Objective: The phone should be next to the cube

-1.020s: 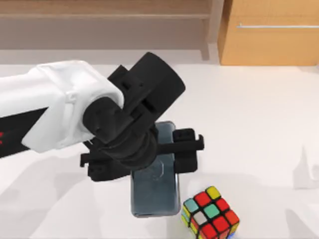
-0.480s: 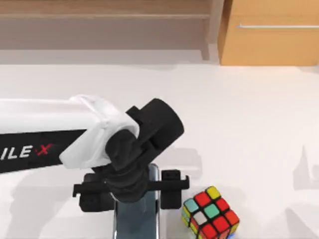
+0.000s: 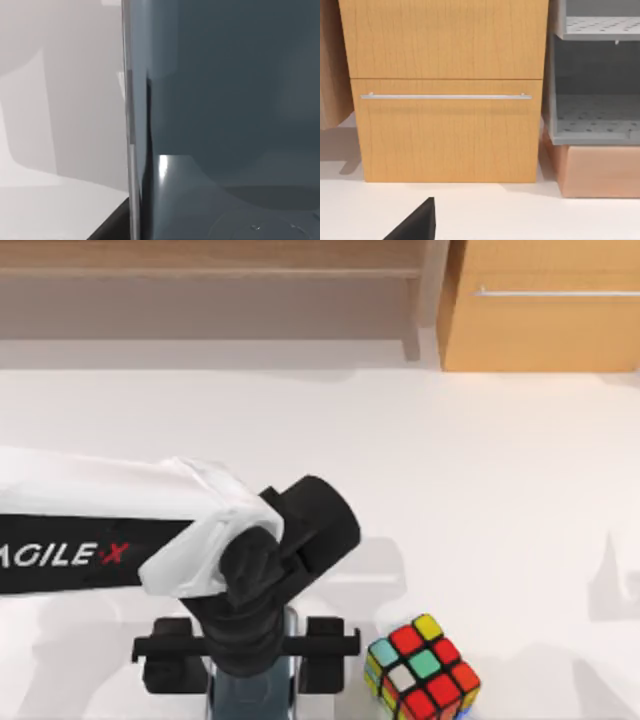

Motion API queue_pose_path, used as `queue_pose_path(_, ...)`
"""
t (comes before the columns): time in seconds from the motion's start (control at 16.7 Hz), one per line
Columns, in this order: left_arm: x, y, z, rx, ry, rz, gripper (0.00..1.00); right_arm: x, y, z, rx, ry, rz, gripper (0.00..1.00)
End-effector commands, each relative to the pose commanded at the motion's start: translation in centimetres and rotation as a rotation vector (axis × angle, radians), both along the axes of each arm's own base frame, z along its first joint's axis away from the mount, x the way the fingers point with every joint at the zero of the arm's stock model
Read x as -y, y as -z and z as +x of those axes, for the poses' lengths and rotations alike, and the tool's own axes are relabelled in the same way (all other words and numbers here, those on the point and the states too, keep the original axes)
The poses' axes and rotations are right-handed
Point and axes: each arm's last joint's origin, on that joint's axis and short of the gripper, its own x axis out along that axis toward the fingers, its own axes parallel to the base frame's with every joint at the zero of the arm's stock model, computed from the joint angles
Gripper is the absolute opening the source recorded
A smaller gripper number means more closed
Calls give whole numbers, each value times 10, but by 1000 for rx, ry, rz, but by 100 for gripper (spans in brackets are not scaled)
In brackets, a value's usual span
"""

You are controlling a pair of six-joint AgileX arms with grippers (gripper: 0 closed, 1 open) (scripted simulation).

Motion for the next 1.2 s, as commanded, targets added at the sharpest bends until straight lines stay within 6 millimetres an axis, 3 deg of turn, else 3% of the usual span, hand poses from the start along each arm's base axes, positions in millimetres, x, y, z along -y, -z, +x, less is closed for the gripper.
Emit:
queue_pose_path(0.06,0,0,0,0,0,0,0,0,0,0,0,0,0,100)
queue_pose_path(0.84,0,0,0,0,0,0,98,0,0,0,0,0,0,100)
queue_pose_path(1.2,0,0,0,0,0,0,100,0,0,0,0,0,0,100)
